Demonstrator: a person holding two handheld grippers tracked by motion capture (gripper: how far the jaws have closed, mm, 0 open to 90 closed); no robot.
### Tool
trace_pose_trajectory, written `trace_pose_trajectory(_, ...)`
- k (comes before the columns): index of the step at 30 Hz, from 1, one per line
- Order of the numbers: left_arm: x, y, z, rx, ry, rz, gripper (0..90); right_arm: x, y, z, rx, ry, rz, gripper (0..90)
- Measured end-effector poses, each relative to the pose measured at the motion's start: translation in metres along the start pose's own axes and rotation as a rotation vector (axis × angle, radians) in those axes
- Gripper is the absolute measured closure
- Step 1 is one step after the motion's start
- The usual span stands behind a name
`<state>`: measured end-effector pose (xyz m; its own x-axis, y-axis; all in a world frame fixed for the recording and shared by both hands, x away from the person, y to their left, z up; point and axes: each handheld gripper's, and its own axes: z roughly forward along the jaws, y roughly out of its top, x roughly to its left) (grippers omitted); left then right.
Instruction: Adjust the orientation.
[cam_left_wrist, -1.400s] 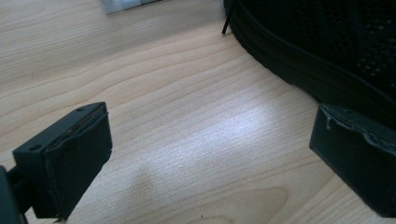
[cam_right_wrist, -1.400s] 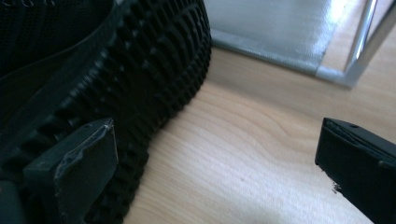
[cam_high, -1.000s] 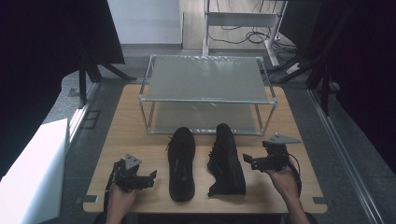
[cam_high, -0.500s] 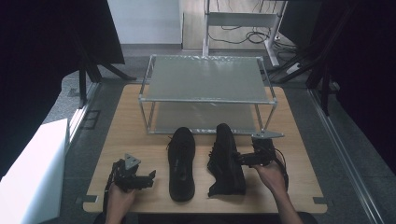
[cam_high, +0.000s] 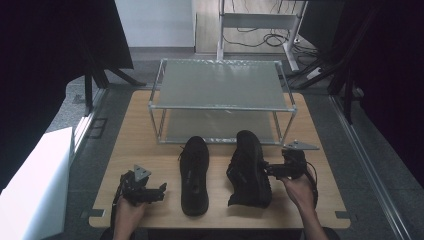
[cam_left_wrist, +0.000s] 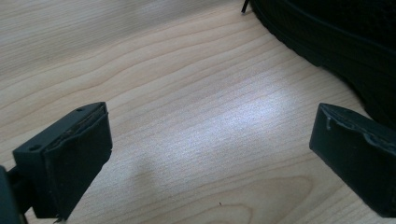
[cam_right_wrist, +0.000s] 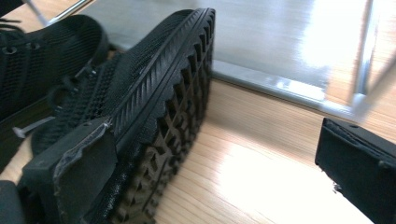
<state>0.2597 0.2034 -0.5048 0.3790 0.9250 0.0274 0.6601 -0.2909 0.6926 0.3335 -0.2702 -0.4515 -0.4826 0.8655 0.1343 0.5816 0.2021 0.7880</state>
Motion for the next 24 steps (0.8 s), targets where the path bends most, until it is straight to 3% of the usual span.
trace_pose_trajectory(4,-0.001,0.000,0.001,0.004,0.001,0.002,0.0,-0.010,-0.007,-0.007,-0.014,-0.039,0.020,0.0)
trace_pose_trajectory(8,-0.001,0.000,0.001,0.007,0.001,0.004,0.0,-0.021,-0.014,-0.011,-0.025,-0.036,0.051,0.0)
trace_pose_trajectory(14,-0.001,0.000,0.002,0.013,-0.001,0.003,0.0,-0.033,-0.022,-0.015,-0.016,-0.068,0.064,2.9)
trace_pose_trajectory(18,-0.003,0.000,0.002,0.016,-0.001,0.007,0.0,-0.042,-0.028,-0.015,-0.004,-0.055,0.095,3.1)
trace_pose_trajectory(24,-0.003,0.000,0.003,0.022,-0.005,0.006,0.0,-0.054,-0.038,-0.012,0.047,-0.081,0.100,3.1)
